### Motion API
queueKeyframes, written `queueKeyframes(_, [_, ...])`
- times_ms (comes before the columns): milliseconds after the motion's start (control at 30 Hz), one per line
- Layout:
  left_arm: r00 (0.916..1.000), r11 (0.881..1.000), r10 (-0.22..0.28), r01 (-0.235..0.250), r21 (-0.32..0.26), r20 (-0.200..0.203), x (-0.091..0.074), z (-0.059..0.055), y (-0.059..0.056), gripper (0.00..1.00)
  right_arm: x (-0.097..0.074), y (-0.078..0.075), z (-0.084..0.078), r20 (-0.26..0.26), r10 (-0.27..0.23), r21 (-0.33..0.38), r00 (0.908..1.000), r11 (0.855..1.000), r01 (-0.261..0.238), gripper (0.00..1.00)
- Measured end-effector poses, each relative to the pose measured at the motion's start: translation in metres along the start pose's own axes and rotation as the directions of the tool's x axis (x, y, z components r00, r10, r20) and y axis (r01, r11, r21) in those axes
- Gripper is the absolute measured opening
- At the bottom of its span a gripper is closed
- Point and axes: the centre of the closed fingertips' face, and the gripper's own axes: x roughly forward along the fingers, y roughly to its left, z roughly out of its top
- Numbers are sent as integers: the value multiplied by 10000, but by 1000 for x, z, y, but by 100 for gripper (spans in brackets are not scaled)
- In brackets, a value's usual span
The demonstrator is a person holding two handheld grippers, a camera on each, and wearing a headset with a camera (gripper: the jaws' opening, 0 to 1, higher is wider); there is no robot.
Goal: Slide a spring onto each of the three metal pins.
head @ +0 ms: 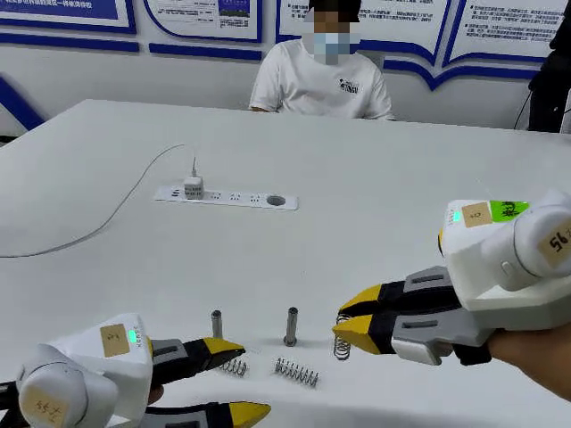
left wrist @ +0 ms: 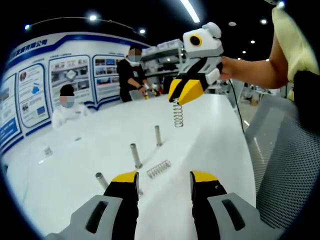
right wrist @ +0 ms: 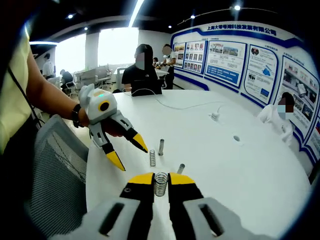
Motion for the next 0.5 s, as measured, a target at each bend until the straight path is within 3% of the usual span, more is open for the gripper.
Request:
queueKeyframes(300, [9977, 9972, 664, -667, -330, -101, -14, -12, 17, 46, -12, -30, 4, 171, -664, 199, 9976, 9976, 660, 11])
queueKeyframes(500, [9947, 9932, 1016, -1024, -549, -172, -21, -19, 25, 50, -16, -59, 5, 327, -1385, 494, 9898, 9894, 1368, 11])
